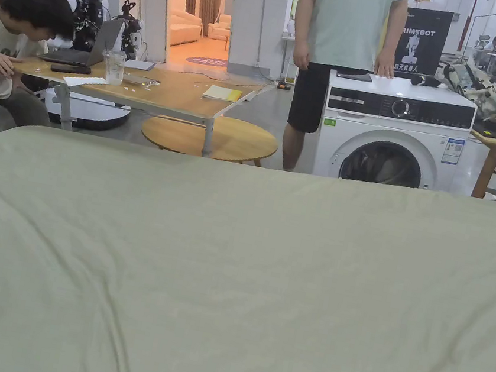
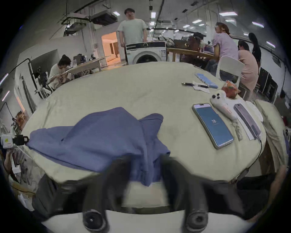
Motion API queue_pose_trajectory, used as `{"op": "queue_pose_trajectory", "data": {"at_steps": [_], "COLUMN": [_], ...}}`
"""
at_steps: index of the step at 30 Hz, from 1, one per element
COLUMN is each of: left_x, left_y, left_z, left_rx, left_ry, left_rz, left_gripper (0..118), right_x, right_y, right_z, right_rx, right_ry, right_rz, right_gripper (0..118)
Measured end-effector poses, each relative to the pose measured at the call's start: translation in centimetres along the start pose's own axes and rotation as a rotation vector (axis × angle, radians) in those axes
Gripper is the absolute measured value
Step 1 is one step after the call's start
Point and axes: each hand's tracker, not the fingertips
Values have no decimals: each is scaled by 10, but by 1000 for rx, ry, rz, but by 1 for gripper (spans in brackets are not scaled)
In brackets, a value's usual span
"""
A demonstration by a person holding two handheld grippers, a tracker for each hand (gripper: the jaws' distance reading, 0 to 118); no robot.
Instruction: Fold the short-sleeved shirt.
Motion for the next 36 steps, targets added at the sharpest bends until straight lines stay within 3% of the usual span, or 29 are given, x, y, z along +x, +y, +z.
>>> {"op": "queue_pose_trajectory", "data": {"at_steps": [1,2,7,11,14,16,18,21,24,25,26,27,28,34,36], "left_x": [-1,-1,24,63,94,111,120,122,95,76,61,38,16,-89,-84], "left_y": [0,2,32,59,71,73,75,74,70,68,64,60,54,2,-14], "left_z": [1,4,40,53,57,58,56,58,61,60,59,58,51,15,3], "left_rx": [15,18,217,379,472,460,448,438,412,396,383,370,300,177,126], "left_ry": [18,12,-9,-51,-112,-146,-161,-202,-249,-288,-317,-363,-391,-424,-476], "left_rz": [5,8,-19,-41,-46,-70,-82,-70,31,98,157,237,309,683,805], "left_gripper": [92,94,94,94,91,57,0,0,0,7,41,102,118,118,118], "right_x": [1,4,-14,-56,-94,-115,-133,-147,-149,-147,-144,-140,-135,-115,-110], "right_y": [-1,-3,19,41,51,54,53,52,46,45,44,42,40,30,28], "right_z": [0,3,37,53,48,43,37,31,28,29,30,30,31,31,29], "right_rx": [2,21,211,308,328,335,324,285,279,274,272,270,262,222,202], "right_ry": [0,5,28,153,218,235,222,256,286,289,294,299,305,294,296], "right_rz": [-10,-26,-24,-12,37,88,116,110,108,108,107,100,88,22,-10], "right_gripper": [70,70,70,70,56,27,0,0,0,0,0,0,0,0,0]}}
